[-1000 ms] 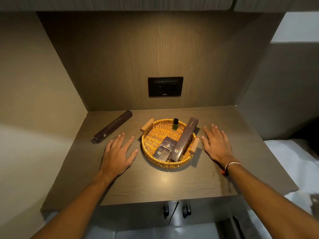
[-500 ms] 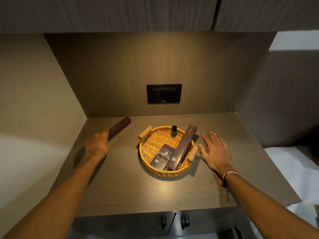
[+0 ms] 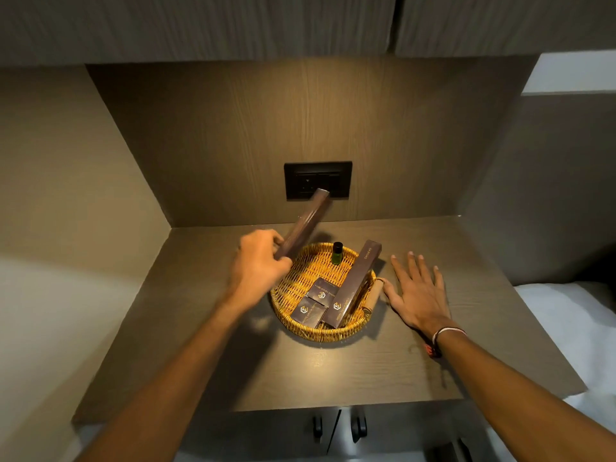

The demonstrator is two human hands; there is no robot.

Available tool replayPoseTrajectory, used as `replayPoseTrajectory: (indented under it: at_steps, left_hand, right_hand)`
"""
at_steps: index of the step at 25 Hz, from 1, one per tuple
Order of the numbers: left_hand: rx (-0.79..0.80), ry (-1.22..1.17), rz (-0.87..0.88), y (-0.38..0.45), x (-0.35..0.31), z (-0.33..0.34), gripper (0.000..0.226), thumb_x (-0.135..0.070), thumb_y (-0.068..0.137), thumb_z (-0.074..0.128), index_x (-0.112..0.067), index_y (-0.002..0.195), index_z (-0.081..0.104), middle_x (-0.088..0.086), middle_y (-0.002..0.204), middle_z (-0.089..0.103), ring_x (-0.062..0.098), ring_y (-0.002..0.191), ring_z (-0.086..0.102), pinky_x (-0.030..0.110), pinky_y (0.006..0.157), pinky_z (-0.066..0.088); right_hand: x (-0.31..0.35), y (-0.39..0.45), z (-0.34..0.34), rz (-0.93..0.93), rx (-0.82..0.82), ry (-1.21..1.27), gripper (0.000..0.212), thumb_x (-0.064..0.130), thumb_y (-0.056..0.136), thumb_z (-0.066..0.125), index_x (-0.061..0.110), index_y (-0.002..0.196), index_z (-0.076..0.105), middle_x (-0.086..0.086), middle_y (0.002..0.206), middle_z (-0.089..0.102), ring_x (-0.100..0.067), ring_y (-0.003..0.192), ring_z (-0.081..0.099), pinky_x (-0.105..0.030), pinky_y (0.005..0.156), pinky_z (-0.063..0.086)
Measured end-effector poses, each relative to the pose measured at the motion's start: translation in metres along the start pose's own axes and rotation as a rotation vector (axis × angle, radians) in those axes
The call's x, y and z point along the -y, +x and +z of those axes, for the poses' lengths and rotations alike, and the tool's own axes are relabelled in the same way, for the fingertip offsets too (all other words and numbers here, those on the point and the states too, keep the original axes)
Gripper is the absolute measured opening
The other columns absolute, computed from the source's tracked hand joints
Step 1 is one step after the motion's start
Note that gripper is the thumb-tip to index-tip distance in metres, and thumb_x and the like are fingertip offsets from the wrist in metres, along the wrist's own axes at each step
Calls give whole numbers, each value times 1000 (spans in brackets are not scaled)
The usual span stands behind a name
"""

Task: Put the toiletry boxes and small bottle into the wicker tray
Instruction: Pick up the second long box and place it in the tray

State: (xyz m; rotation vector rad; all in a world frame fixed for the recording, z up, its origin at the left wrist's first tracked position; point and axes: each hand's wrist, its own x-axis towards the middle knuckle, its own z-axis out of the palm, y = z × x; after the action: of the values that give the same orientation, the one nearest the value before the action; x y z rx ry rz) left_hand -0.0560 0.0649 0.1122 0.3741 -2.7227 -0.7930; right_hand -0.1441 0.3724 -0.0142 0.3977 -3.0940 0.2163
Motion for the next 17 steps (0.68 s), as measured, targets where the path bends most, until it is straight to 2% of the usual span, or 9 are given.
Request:
replayPoseTrajectory:
  at_steps: [3,5,11,15,17]
  left_hand:
    - [84,128,37,-11,-14,19,18,-25,81,74,-21,97,67,-6,81,63,19,78,64,35,67,53]
    - [108,172,44,-10,-17,27,16,-22,85,72,-17,99,66,-1,86,67,23,83,68,40,71,56]
    - [119,253,62,-10,-16,41,27,-13,91,68,-13,115,58,8,104,70,27,97,69,38,76,55]
    - [101,310,118,-14,-18,45,17,-12,94,63,-13,110,57,7,104,68,29,97,69,43,80,57]
    - [95,358,124,-16,-19,44,21,-14,95,62,-13,116,57,9,111,67,30,102,67,45,84,57]
  right_hand:
    - [0,0,1,1,-4,8,81,73,90,1,31,159,11,-10,168,7,-28,155,3,-56,123,6]
    - [0,0,2,6,-6,13,81,73,90,2,32,159,10,-9,168,7,-28,155,3,-56,123,6]
    - [-1,2,2,12,-21,22,80,73,91,3,32,159,12,-9,168,9,-27,155,5,-55,123,6]
    - [-1,1,2,12,-29,19,80,73,91,4,31,159,14,-9,168,11,-27,155,6,-54,123,7]
    - [-2,2,2,10,-33,16,79,72,91,5,31,158,15,-9,168,12,-27,155,6,-54,123,7]
